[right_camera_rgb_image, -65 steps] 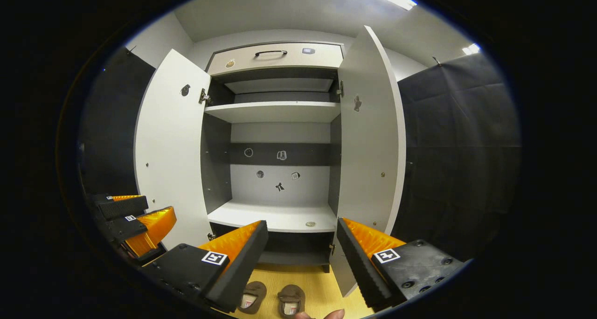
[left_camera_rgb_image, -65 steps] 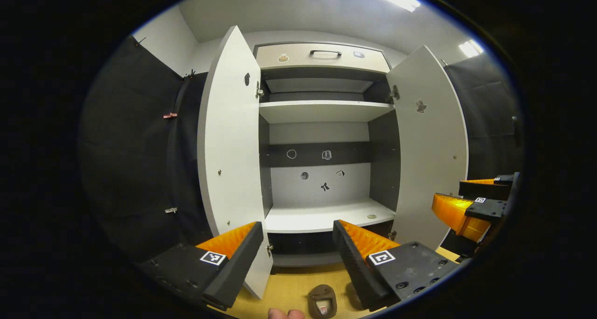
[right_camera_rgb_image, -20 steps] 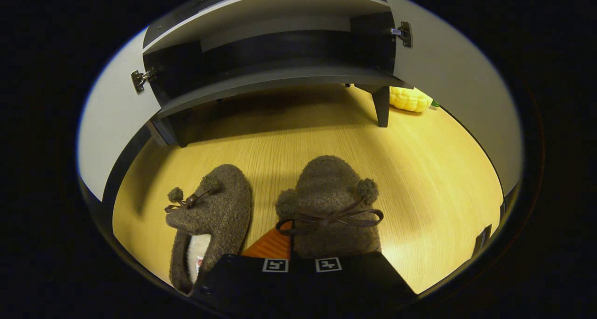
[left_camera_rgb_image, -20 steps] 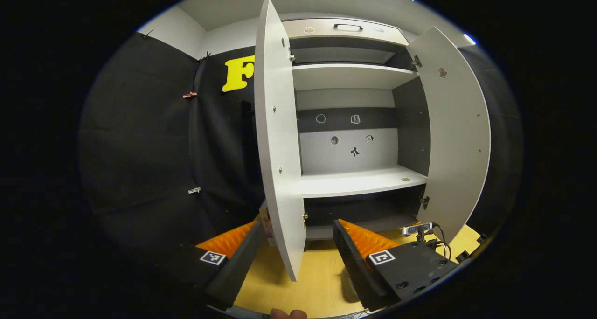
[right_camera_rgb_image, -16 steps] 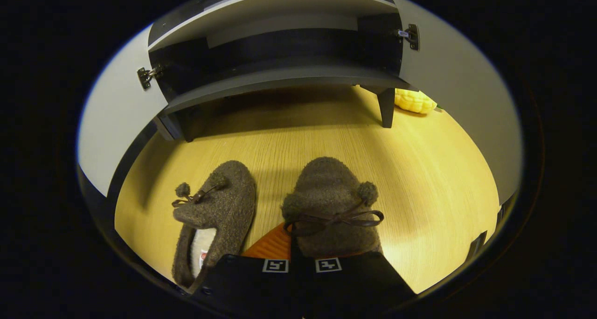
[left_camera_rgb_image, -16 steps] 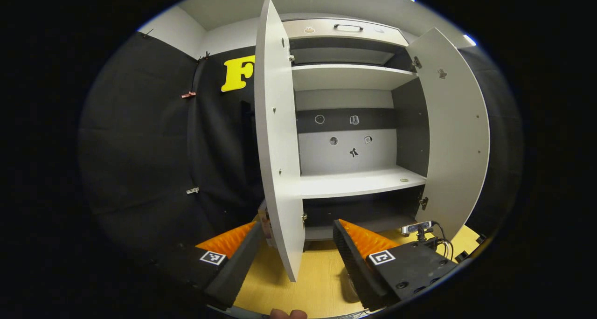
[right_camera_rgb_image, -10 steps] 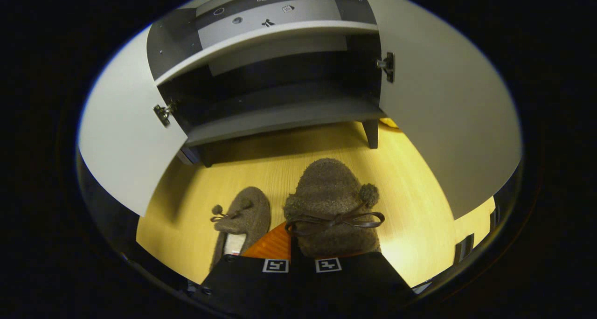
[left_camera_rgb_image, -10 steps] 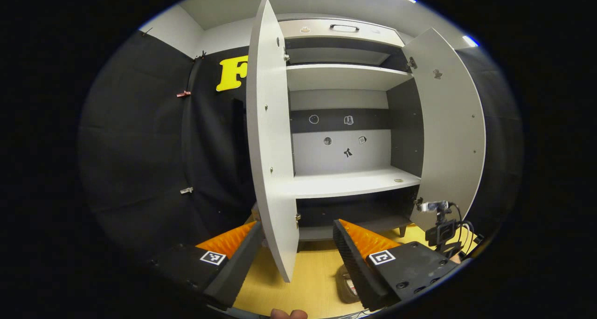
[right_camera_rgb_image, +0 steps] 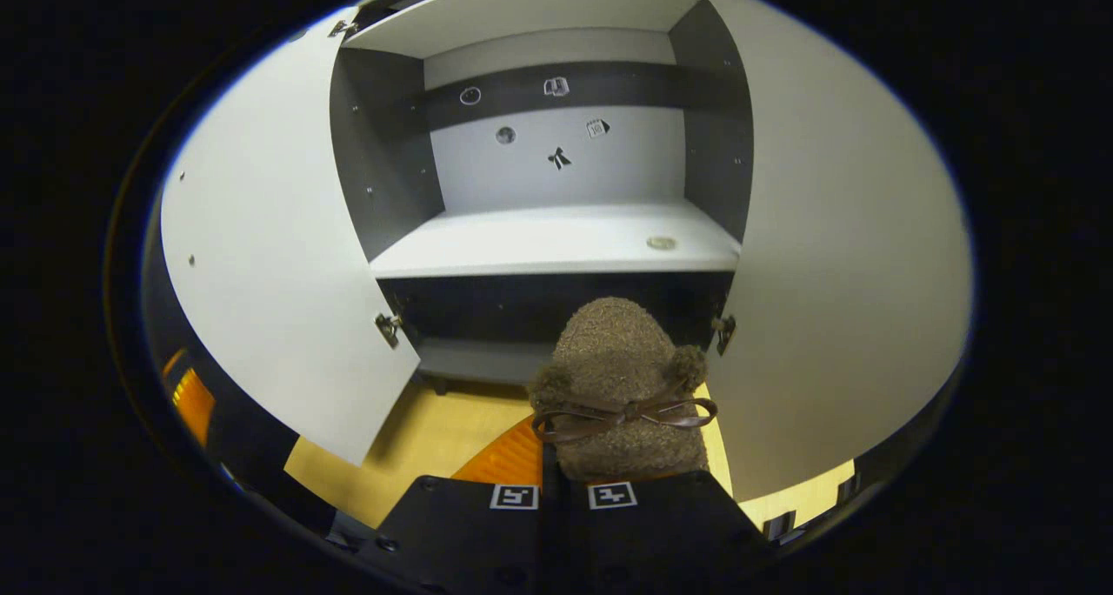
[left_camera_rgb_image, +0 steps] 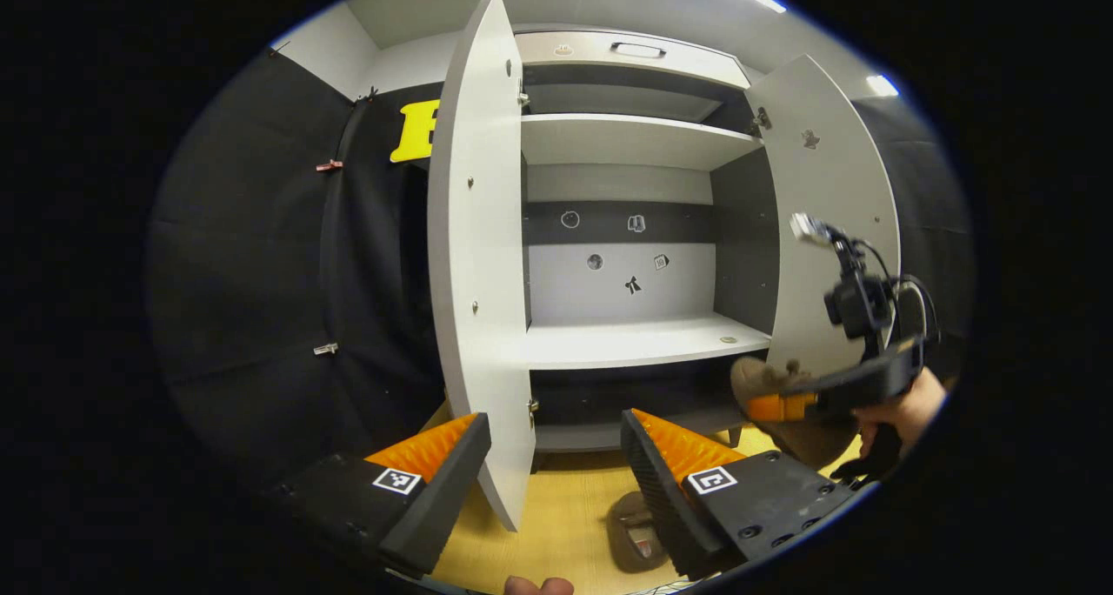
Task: Grab one shoe with the right hand and put it into the shoe cabinet, grab the other shoe with the left hand and put it into the shoe cabinet; then close the right door with the right hand and the left door with the left hand.
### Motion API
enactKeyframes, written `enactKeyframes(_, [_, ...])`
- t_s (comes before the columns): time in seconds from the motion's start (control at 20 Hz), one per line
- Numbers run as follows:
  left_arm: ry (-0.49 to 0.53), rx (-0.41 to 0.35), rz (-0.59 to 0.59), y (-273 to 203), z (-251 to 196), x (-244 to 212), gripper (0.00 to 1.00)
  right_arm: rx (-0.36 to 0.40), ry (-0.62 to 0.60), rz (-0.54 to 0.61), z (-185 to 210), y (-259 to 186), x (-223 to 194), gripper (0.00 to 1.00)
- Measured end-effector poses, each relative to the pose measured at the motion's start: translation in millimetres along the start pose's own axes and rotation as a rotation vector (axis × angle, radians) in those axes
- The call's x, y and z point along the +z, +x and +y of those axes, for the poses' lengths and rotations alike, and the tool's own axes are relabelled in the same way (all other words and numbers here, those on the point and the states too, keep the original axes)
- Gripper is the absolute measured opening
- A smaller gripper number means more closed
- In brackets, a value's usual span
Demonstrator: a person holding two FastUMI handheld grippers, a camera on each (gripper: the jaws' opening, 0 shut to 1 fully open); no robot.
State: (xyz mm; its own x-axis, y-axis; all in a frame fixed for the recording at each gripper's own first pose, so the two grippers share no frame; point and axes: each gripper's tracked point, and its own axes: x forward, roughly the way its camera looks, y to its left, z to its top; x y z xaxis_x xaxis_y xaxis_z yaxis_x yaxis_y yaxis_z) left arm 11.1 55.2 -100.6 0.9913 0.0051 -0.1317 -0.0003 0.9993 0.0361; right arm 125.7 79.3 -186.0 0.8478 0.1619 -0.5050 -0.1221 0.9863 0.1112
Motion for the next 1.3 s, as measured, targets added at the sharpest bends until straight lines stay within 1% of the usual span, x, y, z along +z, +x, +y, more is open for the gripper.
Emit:
enactKeyframes(0.15, [-0.010, -0.009, 0.000, 3.0, -5.4, -0.9, 0.95, 0.001, -0.033, -0.068, 4.5, 14.6, 66.3, 0.06])
enactKeyframes(0.25, [-0.013, -0.012, 0.003, 4.1, -8.6, -2.5, 0.95, 0.014, -0.025, -0.090, 7.0, 31.1, 98.2, 0.06])
enactKeyframes(0.35, [-0.014, -0.012, 0.007, 5.2, -10.8, -4.3, 0.95, 0.021, -0.009, -0.095, 5.2, 54.1, 122.6, 0.06])
enactKeyframes(0.6, [-0.014, -0.007, 0.028, 6.0, -18.5, -12.9, 0.95, 0.005, 0.001, -0.120, -5.3, 115.5, 169.7, 0.06])
enactKeyframes(0.8, [-0.028, 0.010, 0.057, 8.5, -21.8, -24.5, 0.95, -0.034, -0.047, -0.153, -19.9, 162.0, 195.1, 0.06])
enactKeyframes(0.95, [-0.043, 0.033, 0.086, 11.0, -19.9, -35.4, 0.95, -0.031, -0.011, -0.151, -23.9, 198.8, 207.1, 0.06])
enactKeyframes(1.1, [-0.045, 0.062, 0.113, 11.8, -15.5, -44.7, 0.95, -0.064, -0.018, -0.130, -35.9, 232.4, 207.5, 0.06])
enactKeyframes(1.3, [-0.060, 0.101, 0.141, 14.5, -9.2, -53.3, 0.95, -0.076, -0.008, -0.076, -41.4, 261.6, 193.7, 0.06])
